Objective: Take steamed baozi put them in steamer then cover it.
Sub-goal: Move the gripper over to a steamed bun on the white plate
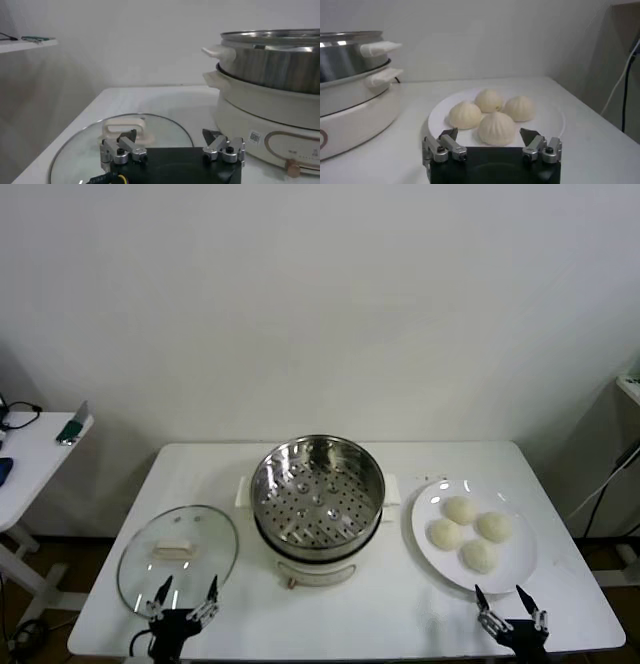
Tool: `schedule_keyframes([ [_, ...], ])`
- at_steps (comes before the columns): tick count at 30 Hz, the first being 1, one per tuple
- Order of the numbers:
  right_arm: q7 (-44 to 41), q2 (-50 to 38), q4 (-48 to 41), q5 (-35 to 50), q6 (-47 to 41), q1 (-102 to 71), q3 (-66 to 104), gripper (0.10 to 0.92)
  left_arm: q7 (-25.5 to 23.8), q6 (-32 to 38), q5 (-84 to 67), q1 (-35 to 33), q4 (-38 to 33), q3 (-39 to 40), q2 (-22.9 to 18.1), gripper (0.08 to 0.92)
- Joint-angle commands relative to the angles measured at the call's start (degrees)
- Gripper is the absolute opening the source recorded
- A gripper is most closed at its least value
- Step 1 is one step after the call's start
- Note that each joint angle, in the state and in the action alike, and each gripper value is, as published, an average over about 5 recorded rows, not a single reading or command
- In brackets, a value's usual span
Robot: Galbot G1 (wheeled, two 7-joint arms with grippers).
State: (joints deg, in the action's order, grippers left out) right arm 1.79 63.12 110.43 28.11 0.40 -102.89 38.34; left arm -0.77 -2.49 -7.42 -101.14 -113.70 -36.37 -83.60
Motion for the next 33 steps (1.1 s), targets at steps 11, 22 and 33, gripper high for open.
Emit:
schedule_keyframes([
  [11,-14.51,-26.68,-10.04,-6.3,-25.25,38.97,-7.09,0.823,-0.19,0.12,-0.17,0.83,-0.2,1.22,0.78,0.823],
  [22,-53.04,-47.44,-31.27,-20.36,-12.8,87.54,-57.29,0.823,-0.32,0.18,0.19,1.07,-0.08,1.64,0.92,0.823],
  [33,-71.08,-35.93,-43.01,-23.91,-1.93,129.52,-106.66,0.823,-0.37,0.47,0.44,0.82,0.39,1.67,0.5,0.823],
])
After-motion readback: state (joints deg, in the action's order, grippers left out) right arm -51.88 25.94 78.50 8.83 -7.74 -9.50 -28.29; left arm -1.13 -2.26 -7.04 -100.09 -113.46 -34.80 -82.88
